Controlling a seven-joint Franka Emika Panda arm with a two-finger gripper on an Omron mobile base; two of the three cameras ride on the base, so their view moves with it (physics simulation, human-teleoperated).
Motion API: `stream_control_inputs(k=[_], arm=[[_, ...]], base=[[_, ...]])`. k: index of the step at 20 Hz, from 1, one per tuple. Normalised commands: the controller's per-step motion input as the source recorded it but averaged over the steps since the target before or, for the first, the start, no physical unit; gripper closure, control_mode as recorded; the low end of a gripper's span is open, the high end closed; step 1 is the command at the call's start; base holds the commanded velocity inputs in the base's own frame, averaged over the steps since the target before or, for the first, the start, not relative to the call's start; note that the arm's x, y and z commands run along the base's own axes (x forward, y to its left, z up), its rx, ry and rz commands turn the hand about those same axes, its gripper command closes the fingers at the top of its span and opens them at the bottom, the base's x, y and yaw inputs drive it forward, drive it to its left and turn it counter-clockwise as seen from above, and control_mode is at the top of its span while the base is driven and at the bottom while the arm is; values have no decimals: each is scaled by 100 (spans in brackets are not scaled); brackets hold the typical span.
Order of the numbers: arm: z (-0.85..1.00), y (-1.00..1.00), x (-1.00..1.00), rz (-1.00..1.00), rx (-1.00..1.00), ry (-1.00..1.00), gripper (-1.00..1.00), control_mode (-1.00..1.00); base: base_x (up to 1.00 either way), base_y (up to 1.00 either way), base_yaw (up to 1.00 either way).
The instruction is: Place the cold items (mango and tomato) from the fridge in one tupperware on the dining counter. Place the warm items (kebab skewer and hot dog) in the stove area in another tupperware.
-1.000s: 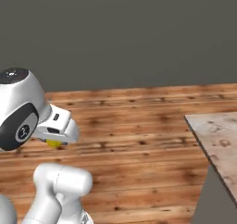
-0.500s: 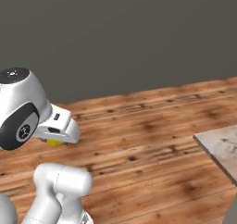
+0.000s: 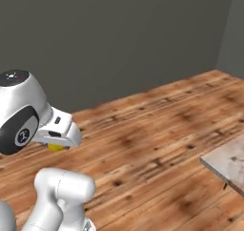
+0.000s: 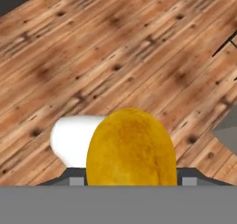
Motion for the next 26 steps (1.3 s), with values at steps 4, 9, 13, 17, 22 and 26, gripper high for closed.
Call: stream_control_inputs(k=[4,9,13,17,22,26], arm=[[0,0,0,0,0,0,100,100],[0,0,0,0,0,0,100,100],[0,0,0,0,0,0,100,100],[0,0,0,0,0,0,100,100],[0,0,0,0,0,0,100,100],[0,0,0,0,0,0,100,100]], base=[[94,5,-58],[89,41,-69],[96,71,-67],[96,75,-66],[100,82,-62],[100,84,-60]])
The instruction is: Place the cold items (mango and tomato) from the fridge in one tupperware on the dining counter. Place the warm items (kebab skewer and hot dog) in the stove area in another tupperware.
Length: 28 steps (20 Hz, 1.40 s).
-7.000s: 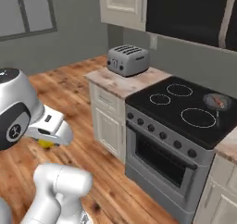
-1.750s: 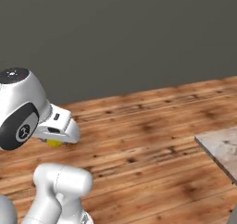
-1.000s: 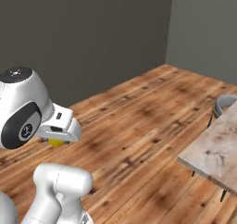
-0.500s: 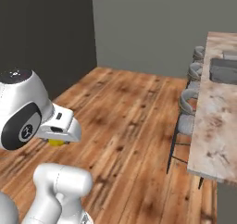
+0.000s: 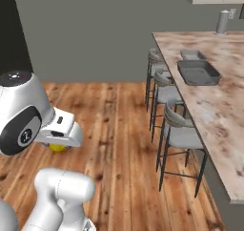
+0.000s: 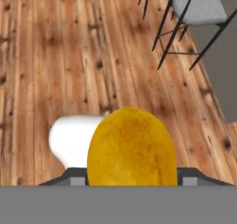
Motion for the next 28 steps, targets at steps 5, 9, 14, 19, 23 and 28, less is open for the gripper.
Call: stream_control_inputs(k=[5,9,14,19,23,28], arm=[[0,0,0,0,0,0,100,100],[0,0,0,0,0,0,100,100],[0,0,0,0,0,0,100,100],[0,0,0,0,0,0,100,100],[0,0,0,0,0,0,100,100],[0,0,0,0,0,0,100,100]], base=[[94,86,-54],[93,90,-55],[92,91,-57],[88,87,-59],[80,82,-62],[71,71,-68]])
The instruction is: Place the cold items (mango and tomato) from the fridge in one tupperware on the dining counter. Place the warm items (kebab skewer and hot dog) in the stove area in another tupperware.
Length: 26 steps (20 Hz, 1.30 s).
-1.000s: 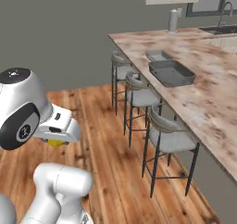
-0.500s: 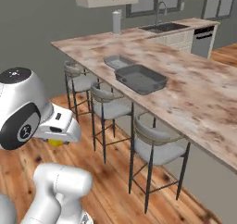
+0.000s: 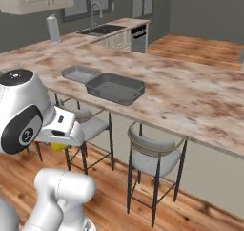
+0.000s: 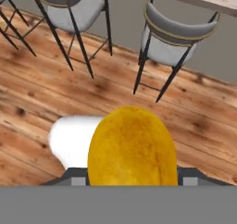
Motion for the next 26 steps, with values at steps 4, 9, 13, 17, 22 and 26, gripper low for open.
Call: stream_control_inputs(k=[4,9,13,17,22,26], arm=[[0,0,0,0,0,0,100,100],[0,0,0,0,0,0,100,100],[0,0,0,0,0,0,100,100],[0,0,0,0,0,0,100,100],[0,0,0,0,0,0,100,100],[0,0,0,0,0,0,100,100]], base=[[68,68,-69],[64,78,-53],[64,54,-10],[93,7,3],[75,3,2],[58,21,0]])
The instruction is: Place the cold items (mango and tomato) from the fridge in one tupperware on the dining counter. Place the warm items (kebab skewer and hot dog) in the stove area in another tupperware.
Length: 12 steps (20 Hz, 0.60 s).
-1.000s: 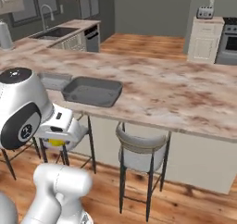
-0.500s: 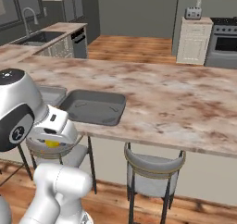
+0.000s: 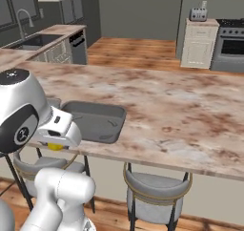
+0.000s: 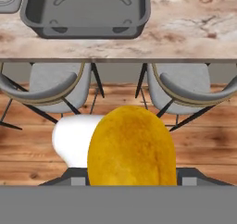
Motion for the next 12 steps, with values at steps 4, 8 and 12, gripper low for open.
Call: stream_control_inputs(k=[4,8,12], arm=[[0,0,0,0,0,0,100,100],[0,8,14,-1,0,1,100,-100],[2,26,87,-1,-2,17,100,-100]], base=[[54,20,0],[39,21,-2],[0,0,0]])
